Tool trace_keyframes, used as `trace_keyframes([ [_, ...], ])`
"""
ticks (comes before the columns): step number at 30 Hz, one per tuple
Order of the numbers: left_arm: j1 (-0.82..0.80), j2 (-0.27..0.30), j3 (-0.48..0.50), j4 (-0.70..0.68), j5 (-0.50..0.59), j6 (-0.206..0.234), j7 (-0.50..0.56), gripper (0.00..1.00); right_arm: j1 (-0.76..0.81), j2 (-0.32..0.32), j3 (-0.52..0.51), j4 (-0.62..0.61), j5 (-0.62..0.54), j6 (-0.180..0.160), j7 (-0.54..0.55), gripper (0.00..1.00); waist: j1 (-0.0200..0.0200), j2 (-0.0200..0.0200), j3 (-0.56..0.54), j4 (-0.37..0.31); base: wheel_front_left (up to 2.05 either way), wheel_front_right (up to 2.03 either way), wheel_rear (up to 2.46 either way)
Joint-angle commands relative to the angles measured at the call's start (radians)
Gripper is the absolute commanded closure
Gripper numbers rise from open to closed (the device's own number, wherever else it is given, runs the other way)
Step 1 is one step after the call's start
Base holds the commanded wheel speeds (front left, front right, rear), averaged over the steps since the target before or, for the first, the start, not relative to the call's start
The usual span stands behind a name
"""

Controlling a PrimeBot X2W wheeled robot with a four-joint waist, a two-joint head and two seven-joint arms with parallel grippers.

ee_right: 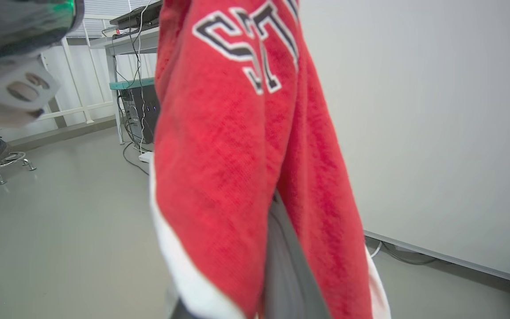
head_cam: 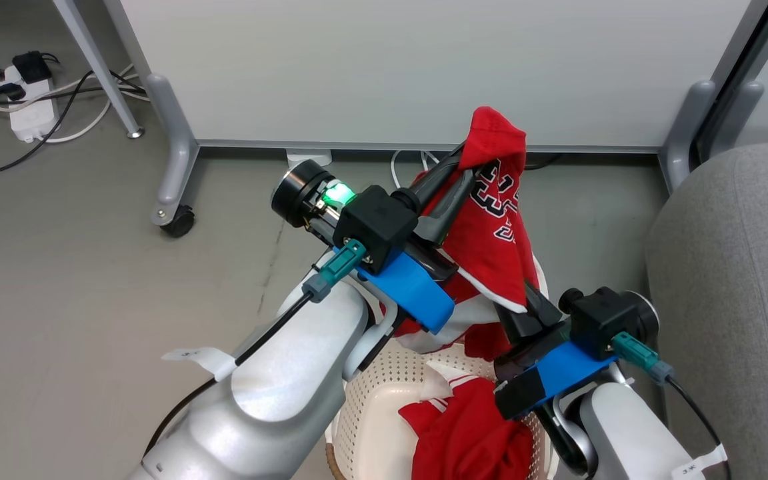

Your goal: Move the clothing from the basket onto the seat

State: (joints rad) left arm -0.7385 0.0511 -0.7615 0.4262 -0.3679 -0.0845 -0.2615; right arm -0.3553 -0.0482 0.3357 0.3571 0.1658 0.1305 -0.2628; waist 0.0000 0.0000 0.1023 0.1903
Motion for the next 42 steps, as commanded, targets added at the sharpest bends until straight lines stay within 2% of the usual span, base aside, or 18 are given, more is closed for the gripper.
trace_keyframes([
  [1, -0.013, 0.0, -0.001, 0.003, -0.004, 0.007, -0.003, 1.0, -0.012, -0.003, -0.004, 0.002, 0.009, 0.0, -0.003, 1.0, 0.0, 0.0, 0.001, 0.0, 0.0, 0.0, 0.0],
  [21, 0.002, -0.001, -0.005, 0.025, -0.01, 0.013, -0.005, 1.0, -0.004, -0.004, 0.006, -0.016, 0.041, 0.0, -0.003, 1.0, 0.0, 0.0, -0.003, -0.007, 0.0, 0.0, 0.0],
  [22, 0.003, -0.001, -0.004, 0.025, -0.008, 0.015, -0.005, 0.64, -0.003, -0.004, 0.006, -0.017, 0.043, 0.0, -0.003, 1.0, 0.0, 0.0, -0.003, -0.007, 0.0, 0.0, 0.0],
  [23, 0.004, -0.001, -0.003, 0.025, -0.006, 0.019, -0.005, 0.0, -0.002, -0.004, 0.006, -0.019, 0.043, 0.0, -0.003, 1.0, 0.0, 0.0, -0.003, -0.007, 0.0, 0.0, 0.0],
  [36, 0.022, 0.0, 0.01, 0.011, 0.014, 0.023, -0.004, 0.0, 0.008, -0.004, -0.023, -0.032, 0.046, 0.0, -0.003, 1.0, 0.0, 0.0, -0.001, -0.007, 0.0, 0.0, 0.0],
  [42, 0.045, 0.009, 0.016, -0.003, 0.025, 0.022, -0.004, 0.0, 0.014, -0.004, -0.064, -0.043, 0.041, 0.0, -0.003, 1.0, 0.0, 0.0, 0.012, -0.041, 0.0, 0.0, 0.0],
])
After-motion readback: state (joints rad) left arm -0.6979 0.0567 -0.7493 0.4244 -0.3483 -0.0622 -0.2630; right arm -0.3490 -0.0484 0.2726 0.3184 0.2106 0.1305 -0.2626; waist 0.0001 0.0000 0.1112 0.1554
